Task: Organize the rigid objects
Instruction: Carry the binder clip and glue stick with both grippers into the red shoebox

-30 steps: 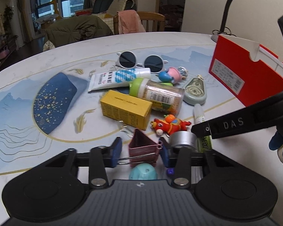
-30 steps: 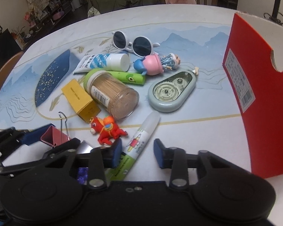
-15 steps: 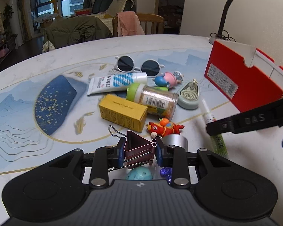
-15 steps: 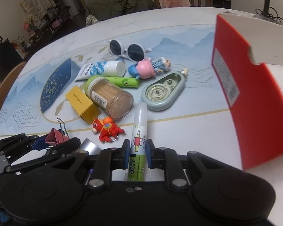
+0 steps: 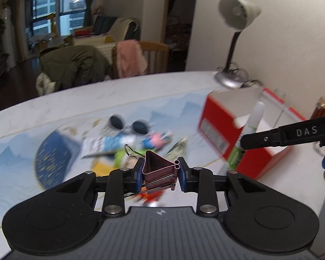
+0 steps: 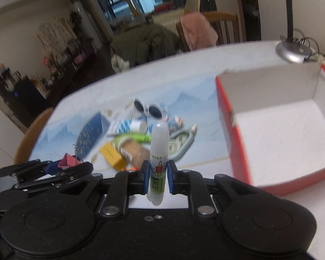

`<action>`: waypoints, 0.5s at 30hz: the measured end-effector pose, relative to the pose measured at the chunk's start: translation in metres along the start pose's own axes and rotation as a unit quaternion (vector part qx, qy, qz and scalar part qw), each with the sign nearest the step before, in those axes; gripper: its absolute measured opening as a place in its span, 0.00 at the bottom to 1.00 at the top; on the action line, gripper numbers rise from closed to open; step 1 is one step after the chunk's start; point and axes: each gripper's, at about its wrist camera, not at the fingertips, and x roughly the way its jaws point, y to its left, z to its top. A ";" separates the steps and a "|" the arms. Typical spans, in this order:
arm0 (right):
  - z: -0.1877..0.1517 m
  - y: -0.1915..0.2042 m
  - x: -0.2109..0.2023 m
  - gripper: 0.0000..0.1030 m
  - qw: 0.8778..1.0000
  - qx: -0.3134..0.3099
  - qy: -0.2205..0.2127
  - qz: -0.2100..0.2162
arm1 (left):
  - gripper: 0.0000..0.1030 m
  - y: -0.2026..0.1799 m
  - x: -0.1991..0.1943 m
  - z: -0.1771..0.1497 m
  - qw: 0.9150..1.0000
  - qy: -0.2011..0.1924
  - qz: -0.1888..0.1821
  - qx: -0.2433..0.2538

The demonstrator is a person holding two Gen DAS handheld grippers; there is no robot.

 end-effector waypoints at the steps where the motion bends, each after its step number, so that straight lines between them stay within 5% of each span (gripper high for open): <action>1: 0.005 -0.005 -0.005 0.15 1.000 0.001 -0.006 0.002 | 0.29 -0.008 0.001 0.006 1.000 -0.003 -0.005 0.005; 15: 0.060 -0.114 -0.043 0.15 0.998 0.019 -0.027 -0.061 | 0.29 -0.130 0.065 0.072 0.997 0.002 -0.067 0.049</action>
